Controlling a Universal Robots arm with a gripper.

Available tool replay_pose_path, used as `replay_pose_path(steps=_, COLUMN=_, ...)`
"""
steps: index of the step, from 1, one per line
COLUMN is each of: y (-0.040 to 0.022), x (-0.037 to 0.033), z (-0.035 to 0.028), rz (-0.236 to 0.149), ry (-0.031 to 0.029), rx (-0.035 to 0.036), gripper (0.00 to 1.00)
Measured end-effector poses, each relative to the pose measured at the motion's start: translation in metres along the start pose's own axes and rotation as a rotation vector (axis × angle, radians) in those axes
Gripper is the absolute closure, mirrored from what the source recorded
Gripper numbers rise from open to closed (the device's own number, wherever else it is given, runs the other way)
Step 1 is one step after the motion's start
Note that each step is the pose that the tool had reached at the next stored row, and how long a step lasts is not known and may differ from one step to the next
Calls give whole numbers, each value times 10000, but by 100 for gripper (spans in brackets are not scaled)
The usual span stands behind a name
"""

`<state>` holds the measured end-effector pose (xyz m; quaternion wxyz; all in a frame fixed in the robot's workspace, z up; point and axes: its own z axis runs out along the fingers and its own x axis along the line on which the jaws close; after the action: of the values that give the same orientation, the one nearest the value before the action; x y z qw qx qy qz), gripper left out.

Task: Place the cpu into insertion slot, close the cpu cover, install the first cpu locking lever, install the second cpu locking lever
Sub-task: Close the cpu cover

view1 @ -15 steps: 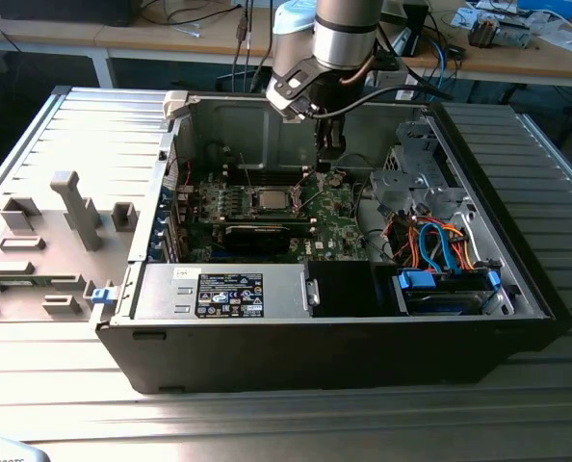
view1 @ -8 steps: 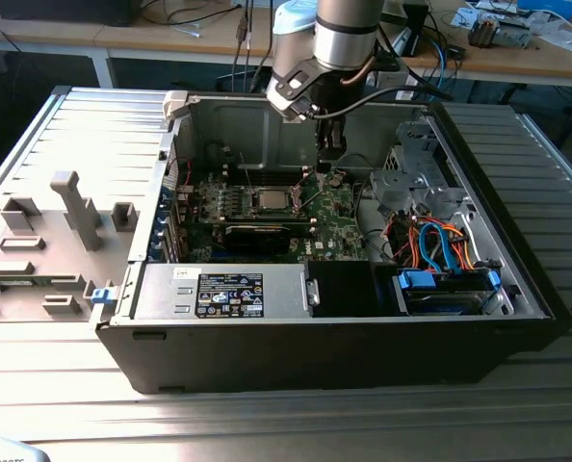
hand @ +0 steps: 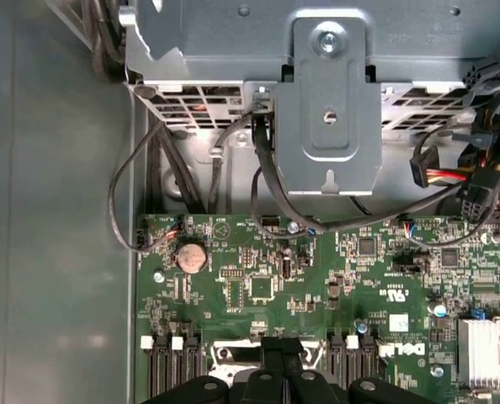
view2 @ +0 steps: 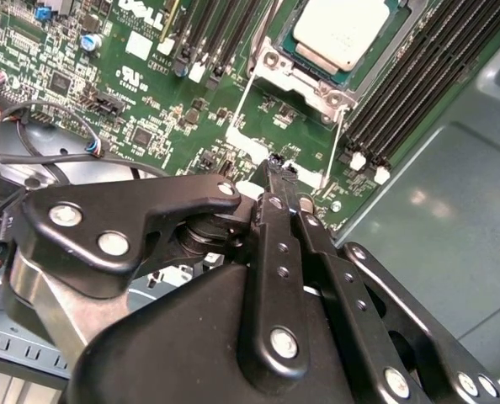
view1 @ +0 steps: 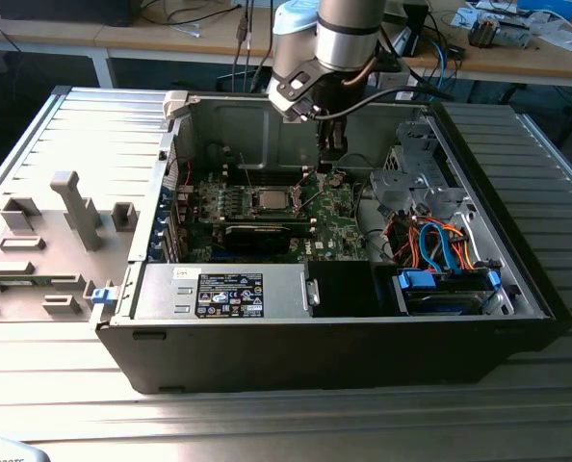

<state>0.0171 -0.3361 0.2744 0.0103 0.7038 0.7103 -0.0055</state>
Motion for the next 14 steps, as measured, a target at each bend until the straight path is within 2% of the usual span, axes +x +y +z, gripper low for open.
replay_pose_path(steps=5, y=44, x=-1, z=8, rz=-1, ry=-2, rx=3, gripper=89)
replay_pose_path(steps=14, y=52, x=0, z=23, rz=-3, ry=-2, rx=3, gripper=89)
